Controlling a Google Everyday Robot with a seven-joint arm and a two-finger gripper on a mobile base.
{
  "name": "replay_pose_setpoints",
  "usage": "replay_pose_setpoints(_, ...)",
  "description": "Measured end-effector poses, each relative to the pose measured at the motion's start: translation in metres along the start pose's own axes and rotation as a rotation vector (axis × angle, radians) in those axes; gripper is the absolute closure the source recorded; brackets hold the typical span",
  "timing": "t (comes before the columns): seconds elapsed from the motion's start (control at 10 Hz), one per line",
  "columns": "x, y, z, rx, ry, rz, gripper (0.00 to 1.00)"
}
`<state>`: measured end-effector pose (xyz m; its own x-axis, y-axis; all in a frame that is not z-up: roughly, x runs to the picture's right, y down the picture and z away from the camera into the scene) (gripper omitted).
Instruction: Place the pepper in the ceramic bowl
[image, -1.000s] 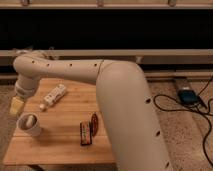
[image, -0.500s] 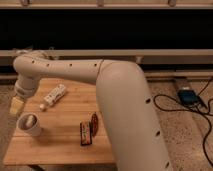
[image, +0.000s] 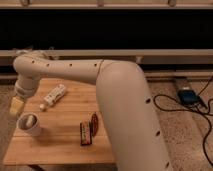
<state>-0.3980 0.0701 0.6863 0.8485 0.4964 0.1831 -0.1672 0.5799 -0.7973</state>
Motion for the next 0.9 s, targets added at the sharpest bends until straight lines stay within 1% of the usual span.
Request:
replay_pose_setpoints(0.7, 0.0003, -0.0005, -0.0005, 0.002, 0.002, 0.004, 0.2)
replay_pose_setpoints(0.8, 0.0032, -0.0023, -0.0009, 0.012, 0.013, 0.018, 0.2)
replay_pose_setpoints(0.9, 0.0098, -0.0049, -0.0016, 0.028, 0.029, 0.057, 0.2)
